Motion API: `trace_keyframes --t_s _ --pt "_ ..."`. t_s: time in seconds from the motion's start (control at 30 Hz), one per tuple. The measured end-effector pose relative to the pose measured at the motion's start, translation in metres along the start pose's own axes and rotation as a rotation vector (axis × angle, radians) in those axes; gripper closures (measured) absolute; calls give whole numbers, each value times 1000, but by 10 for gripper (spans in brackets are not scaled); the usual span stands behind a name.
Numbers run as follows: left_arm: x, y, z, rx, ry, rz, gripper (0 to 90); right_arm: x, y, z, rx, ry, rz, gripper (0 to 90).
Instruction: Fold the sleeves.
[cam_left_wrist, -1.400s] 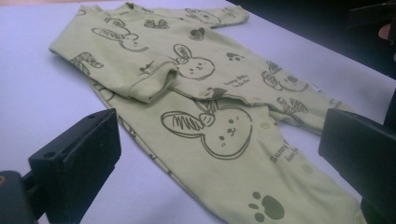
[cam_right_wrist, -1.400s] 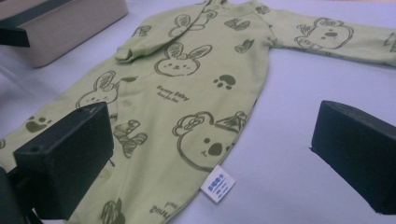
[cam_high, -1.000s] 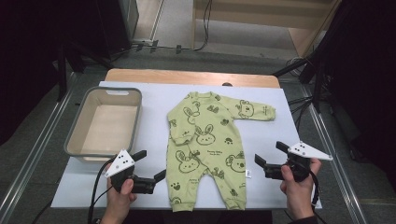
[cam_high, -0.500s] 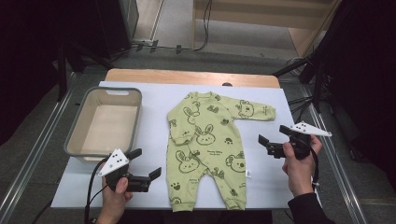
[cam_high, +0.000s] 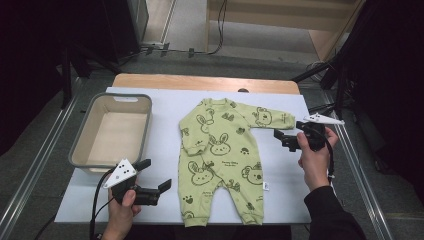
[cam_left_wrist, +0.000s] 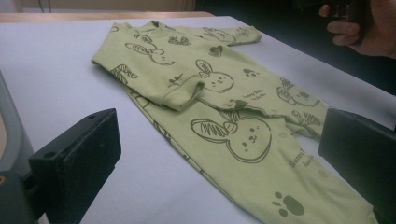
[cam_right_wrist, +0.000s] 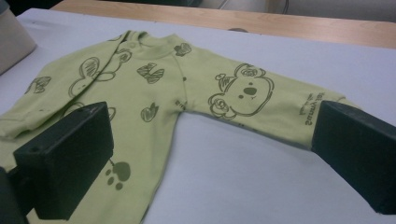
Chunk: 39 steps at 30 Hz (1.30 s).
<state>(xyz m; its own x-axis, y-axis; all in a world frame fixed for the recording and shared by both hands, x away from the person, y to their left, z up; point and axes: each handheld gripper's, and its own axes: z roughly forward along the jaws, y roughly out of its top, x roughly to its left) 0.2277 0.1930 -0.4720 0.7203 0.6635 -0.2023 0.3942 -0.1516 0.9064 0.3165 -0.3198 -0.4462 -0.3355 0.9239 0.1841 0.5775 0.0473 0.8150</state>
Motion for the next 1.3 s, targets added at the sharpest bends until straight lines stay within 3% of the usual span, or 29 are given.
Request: trace_keyframes --t_s 0.2,0.43,0.6,0.7,0.77,0.87,1.1,1.3 --pt "2 0 -1 -1 1 -2 0 -14 13 12 16 -53 -6 0" --pt "2 0 -1 -2 -1 -5 0 -34 26 26 24 -65 52 0" --pt "2 0 -1 -5 -2 -3 0 -42 34 41 55 -95 49 1" --pt "2 0 -1 -9 -4 -4 0 -49 38 49 68 -102 74 53" --pt "3 0 -2 -7 -4 -3 0 -55 40 52 67 -118 93 149" --pt "3 0 -2 -9 -2 -1 0 -63 40 59 80 -138 122 226" --pt "6 1 -4 -13 7 1 0 -79 31 76 132 -201 166 324" --pt "8 0 -5 -16 12 -1 0 -90 22 88 174 -220 209 375"
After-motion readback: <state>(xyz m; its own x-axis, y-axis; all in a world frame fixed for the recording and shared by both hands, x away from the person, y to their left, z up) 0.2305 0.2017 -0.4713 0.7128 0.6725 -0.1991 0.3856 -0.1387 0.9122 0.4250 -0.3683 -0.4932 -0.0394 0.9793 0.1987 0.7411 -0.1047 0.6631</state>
